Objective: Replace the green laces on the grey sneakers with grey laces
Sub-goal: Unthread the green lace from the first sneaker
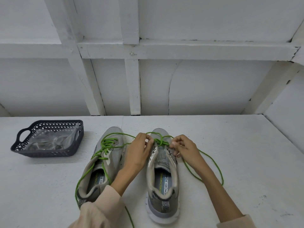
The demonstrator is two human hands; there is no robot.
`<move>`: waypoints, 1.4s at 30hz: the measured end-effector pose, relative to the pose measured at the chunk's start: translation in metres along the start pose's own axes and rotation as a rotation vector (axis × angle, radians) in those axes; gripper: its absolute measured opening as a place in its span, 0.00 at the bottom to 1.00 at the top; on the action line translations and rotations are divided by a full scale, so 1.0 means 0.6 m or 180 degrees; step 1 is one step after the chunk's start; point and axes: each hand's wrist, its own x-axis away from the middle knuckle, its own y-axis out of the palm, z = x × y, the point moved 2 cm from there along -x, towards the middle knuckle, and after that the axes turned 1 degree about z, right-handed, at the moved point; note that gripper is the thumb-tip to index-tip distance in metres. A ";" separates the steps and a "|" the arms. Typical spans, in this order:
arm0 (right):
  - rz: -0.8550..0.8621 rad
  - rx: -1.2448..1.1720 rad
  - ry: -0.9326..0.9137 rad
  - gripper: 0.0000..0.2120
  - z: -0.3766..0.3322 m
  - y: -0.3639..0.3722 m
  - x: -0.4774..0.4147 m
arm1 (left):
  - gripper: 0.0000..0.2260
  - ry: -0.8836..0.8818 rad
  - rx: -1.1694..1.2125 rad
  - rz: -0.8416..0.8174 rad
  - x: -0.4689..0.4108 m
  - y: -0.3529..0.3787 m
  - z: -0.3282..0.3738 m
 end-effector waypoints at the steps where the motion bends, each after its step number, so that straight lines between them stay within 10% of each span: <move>1: -0.0014 0.0023 -0.0019 0.02 0.000 0.001 0.000 | 0.03 0.0003 0.0060 0.0015 0.002 -0.001 -0.001; 7: 0.0146 0.0831 -0.0224 0.11 0.002 0.018 -0.006 | 0.04 0.0113 -0.0074 -0.0026 -0.005 -0.001 -0.003; 15: -0.0083 -0.0245 0.0061 0.07 0.011 0.007 -0.007 | 0.03 0.0043 0.0077 0.0031 0.001 -0.005 -0.005; 42: 0.0226 -0.0306 0.0014 0.03 0.021 0.020 -0.010 | 0.12 -0.0045 0.0539 0.0111 -0.002 0.013 -0.029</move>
